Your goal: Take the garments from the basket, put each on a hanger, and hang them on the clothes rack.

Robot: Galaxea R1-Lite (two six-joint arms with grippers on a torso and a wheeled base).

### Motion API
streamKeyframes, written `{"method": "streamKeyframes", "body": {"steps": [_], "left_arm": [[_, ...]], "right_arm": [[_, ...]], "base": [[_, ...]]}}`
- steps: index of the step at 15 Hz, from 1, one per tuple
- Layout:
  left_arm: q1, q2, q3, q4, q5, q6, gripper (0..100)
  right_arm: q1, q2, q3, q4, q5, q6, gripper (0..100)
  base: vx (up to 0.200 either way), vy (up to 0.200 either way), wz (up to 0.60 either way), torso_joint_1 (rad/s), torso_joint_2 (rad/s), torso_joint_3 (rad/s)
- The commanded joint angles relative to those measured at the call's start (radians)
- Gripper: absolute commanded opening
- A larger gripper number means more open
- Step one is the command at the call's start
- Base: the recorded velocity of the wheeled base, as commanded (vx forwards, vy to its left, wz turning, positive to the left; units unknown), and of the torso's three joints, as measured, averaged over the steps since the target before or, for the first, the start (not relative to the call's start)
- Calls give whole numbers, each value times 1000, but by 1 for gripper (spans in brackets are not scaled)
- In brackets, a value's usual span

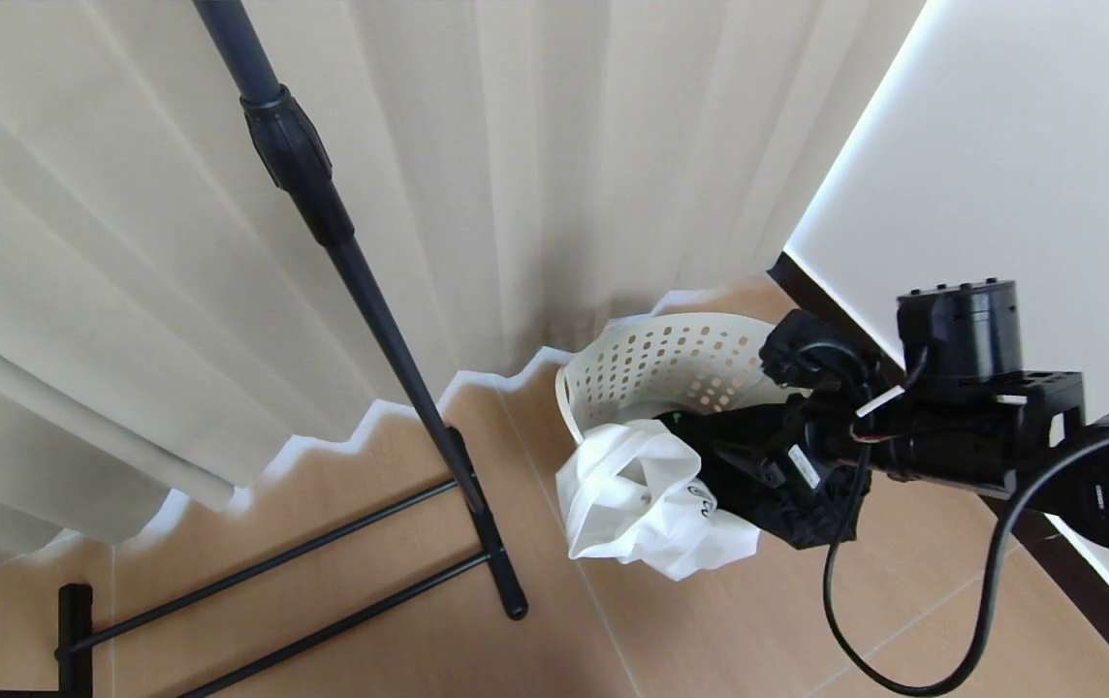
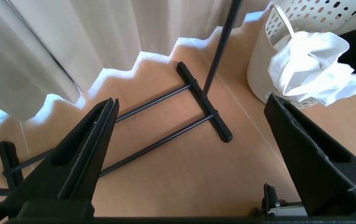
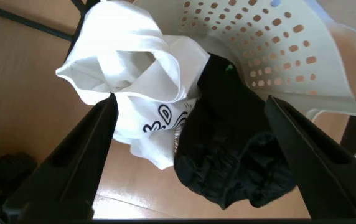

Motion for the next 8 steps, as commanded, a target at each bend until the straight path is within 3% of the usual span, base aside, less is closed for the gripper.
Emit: {"method": "streamKeyframes", "body": {"steps": [1, 3, 8], "left_arm": [[0, 0, 2, 0, 2, 1, 100], [0, 0, 2, 0, 2, 1, 100], [0, 0, 2, 0, 2, 1, 100]], "right_arm": [[13, 211, -24, -101, 0, 0, 100], [9, 270, -30, -186, -29, -3, 100], [9, 394, -140, -194, -33, -2, 100]], "base": [[0, 0, 0, 0, 0, 0], [0, 0, 0, 0, 0, 0], [0, 0, 0, 0, 0, 0]]}}
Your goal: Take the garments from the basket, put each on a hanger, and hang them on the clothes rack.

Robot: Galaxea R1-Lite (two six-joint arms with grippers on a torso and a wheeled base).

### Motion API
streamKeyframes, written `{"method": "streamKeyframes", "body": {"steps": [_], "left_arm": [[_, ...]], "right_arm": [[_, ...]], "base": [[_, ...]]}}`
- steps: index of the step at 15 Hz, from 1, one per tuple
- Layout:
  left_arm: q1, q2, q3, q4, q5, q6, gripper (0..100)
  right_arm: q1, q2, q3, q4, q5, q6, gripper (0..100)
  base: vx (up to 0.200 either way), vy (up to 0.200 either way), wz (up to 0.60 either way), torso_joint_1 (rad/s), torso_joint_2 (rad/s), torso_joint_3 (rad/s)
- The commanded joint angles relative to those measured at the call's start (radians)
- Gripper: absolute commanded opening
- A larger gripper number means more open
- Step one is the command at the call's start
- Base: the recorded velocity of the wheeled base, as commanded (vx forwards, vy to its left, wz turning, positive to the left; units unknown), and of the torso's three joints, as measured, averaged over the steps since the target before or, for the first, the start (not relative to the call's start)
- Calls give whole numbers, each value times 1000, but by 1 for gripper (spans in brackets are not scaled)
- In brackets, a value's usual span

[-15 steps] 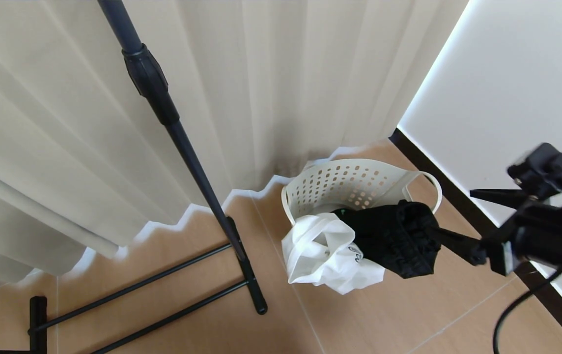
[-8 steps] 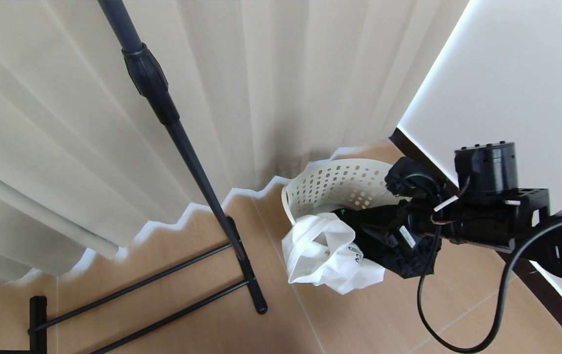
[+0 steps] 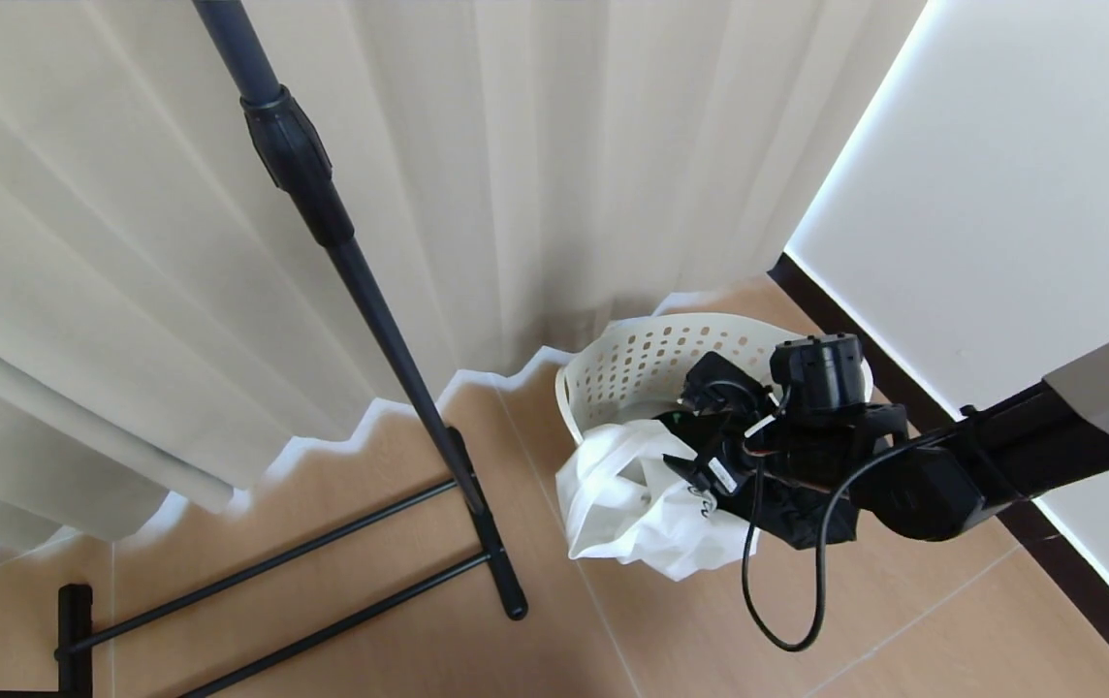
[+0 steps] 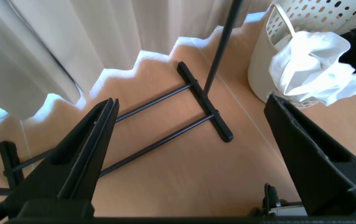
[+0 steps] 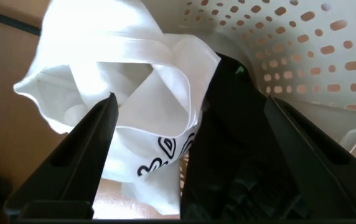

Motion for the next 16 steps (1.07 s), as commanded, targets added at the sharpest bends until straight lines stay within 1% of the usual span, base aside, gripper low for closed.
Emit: {"method": "streamKeyframes", "body": {"steps": [1, 5, 9, 12, 16], "left_arm": [[0, -2, 0, 0, 0, 0, 100], [0, -2, 0, 0, 0, 0, 100], [0, 0, 0, 0, 0, 0, 100], [0, 0, 0, 0, 0, 0, 100], [0, -2, 0, 0, 0, 0, 100]], "right_arm": [[-7, 115, -62, -3, -28, 0, 100], [-32, 175, -122, -9, -29, 3, 100], [-32, 215, -173, -10, -29, 48, 100], [-32, 258, -227, -10, -29, 109, 100], [-24, 273, -269, -12, -29, 195, 100]], "base": [[0, 0, 0, 0, 0, 0], [0, 0, 0, 0, 0, 0], [0, 0, 0, 0, 0, 0], [0, 0, 0, 0, 0, 0], [0, 0, 0, 0, 0, 0]]}}
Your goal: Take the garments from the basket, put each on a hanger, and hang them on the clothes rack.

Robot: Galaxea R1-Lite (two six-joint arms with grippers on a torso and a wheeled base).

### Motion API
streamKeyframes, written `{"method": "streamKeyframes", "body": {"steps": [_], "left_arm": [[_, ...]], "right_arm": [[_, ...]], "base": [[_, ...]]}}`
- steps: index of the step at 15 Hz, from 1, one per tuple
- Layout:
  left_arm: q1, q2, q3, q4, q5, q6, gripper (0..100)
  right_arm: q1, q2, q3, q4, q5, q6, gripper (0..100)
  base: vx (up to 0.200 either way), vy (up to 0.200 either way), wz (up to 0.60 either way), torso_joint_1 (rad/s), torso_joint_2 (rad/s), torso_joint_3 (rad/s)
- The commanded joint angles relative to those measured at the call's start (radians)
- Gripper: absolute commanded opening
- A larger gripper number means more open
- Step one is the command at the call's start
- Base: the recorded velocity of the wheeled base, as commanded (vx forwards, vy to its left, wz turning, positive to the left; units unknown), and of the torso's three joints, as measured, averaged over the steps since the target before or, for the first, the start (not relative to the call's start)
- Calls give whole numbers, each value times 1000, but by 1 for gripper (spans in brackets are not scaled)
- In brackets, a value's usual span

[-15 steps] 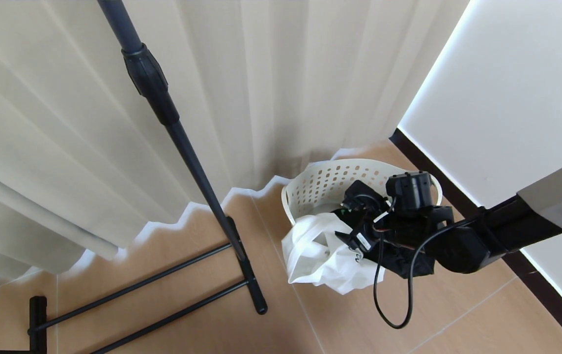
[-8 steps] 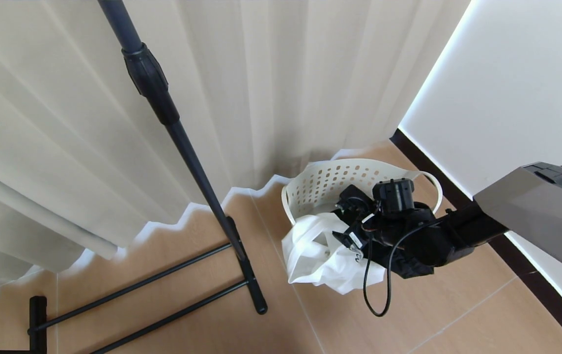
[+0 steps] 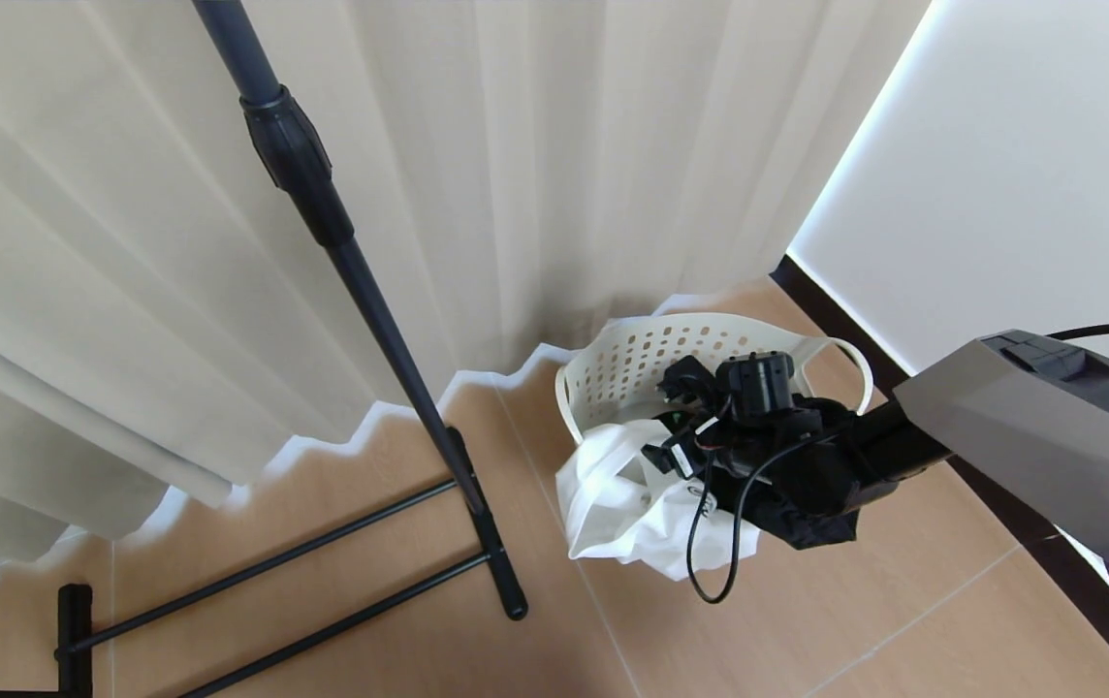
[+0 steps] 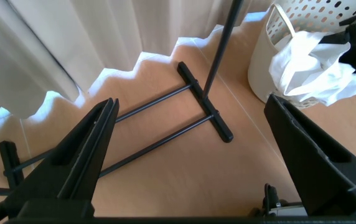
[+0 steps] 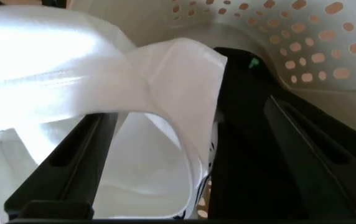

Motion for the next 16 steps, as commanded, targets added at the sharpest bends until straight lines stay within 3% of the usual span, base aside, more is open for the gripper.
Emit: {"method": "streamKeyframes", "body": {"steps": [1, 2, 11, 12, 16], "left_arm": [[0, -1, 0, 0, 0, 0, 100], [0, 1, 0, 0, 0, 0, 100], [0, -1, 0, 0, 0, 0, 100], [0, -1, 0, 0, 0, 0, 100], [0, 1, 0, 0, 0, 0, 100]], "right_arm": [[3, 6, -10, 0, 0, 3, 100], [5, 25, -28, -31, 0, 44, 100], [24, 75, -25, -184, -20, 44, 100], [31, 78, -25, -200, -35, 44, 0], [32, 76, -20, -206, -34, 44, 0]], "base": [[0, 0, 0, 0, 0, 0], [0, 0, 0, 0, 0, 0], [0, 0, 0, 0, 0, 0], [0, 0, 0, 0, 0, 0], [0, 0, 0, 0, 0, 0]]}}
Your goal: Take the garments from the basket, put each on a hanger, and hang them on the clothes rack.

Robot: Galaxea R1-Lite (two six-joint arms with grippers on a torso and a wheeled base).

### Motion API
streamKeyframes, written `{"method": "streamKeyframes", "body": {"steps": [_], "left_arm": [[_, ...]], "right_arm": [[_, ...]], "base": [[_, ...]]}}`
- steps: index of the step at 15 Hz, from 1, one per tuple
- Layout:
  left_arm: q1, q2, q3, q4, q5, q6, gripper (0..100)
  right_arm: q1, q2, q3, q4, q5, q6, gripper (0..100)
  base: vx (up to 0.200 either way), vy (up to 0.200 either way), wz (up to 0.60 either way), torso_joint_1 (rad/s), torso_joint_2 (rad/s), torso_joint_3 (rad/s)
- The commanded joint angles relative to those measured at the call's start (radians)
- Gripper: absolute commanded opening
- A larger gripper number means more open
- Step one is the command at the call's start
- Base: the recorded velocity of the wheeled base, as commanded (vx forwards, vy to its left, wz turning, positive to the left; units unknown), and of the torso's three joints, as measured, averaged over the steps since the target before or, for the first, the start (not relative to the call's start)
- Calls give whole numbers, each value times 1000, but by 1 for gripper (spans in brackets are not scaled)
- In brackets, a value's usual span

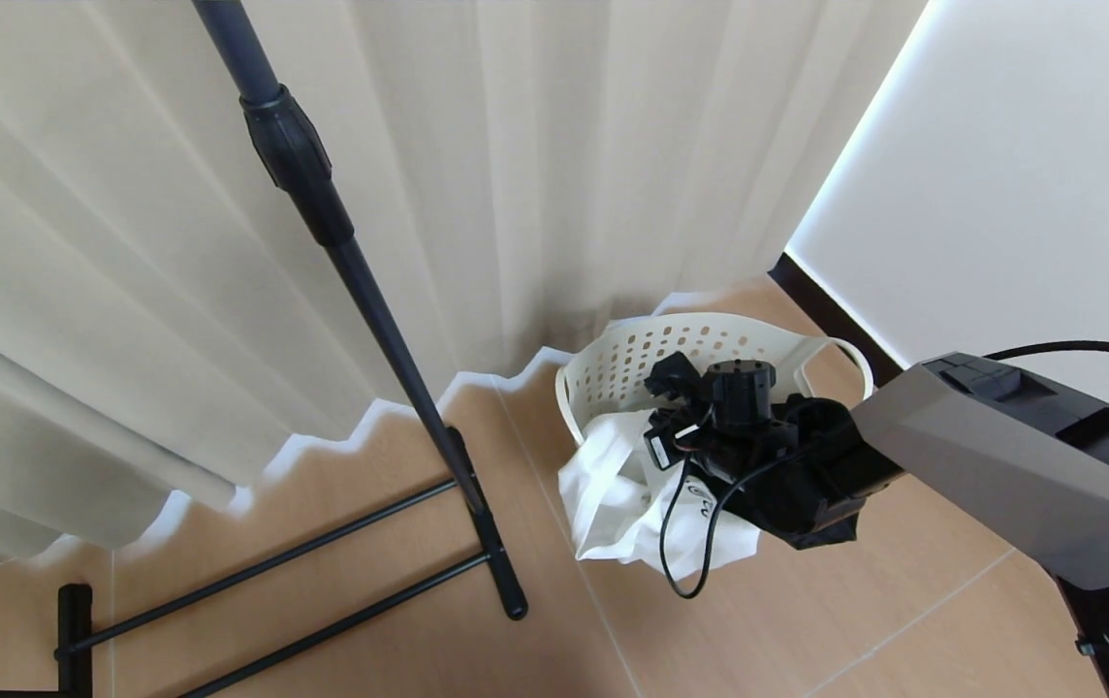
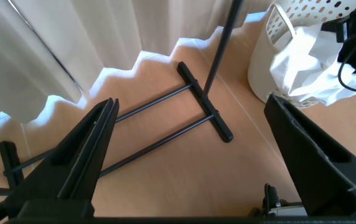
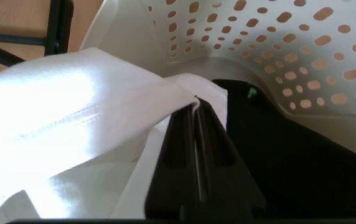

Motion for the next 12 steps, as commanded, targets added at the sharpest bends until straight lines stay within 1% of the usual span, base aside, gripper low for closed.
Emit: {"method": "streamKeyframes", "body": {"steps": [1, 3, 4, 5, 7, 8, 9, 10, 11, 12], "left_arm": [[0, 1, 0, 0, 0, 0, 100], [0, 1, 0, 0, 0, 0, 100], [0, 1, 0, 0, 0, 0, 100], [0, -1, 0, 0, 0, 0, 100], [0, 1, 0, 0, 0, 0, 100], [0, 1, 0, 0, 0, 0, 100], [0, -1, 0, 0, 0, 0, 100], [0, 1, 0, 0, 0, 0, 100], [0, 1, 0, 0, 0, 0, 100], [0, 1, 0, 0, 0, 0, 100]], "right_arm": [[0, -3, 1, -2, 0, 0, 0], [0, -4, 3, -7, 0, 0, 0], [0, -18, 40, -65, 6, 0, 0], [0, -41, 66, -99, 6, -2, 0], [0, -129, 161, -162, 9, -2, 0], [8, -193, 230, -203, 9, 0, 0], [30, -285, 343, -267, 6, 0, 0], [37, -330, 400, -300, 4, -2, 0], [77, -477, 567, -379, 3, -3, 0], [108, -532, 610, -393, 0, -3, 0]], "base": [[0, 0, 0, 0, 0, 0], [0, 0, 0, 0, 0, 0], [0, 0, 0, 0, 0, 0], [0, 0, 0, 0, 0, 0], [0, 0, 0, 0, 0, 0], [0, 0, 0, 0, 0, 0], [0, 0, 0, 0, 0, 0], [0, 0, 0, 0, 0, 0], [0, 0, 0, 0, 0, 0], [0, 0, 0, 0, 0, 0]]}}
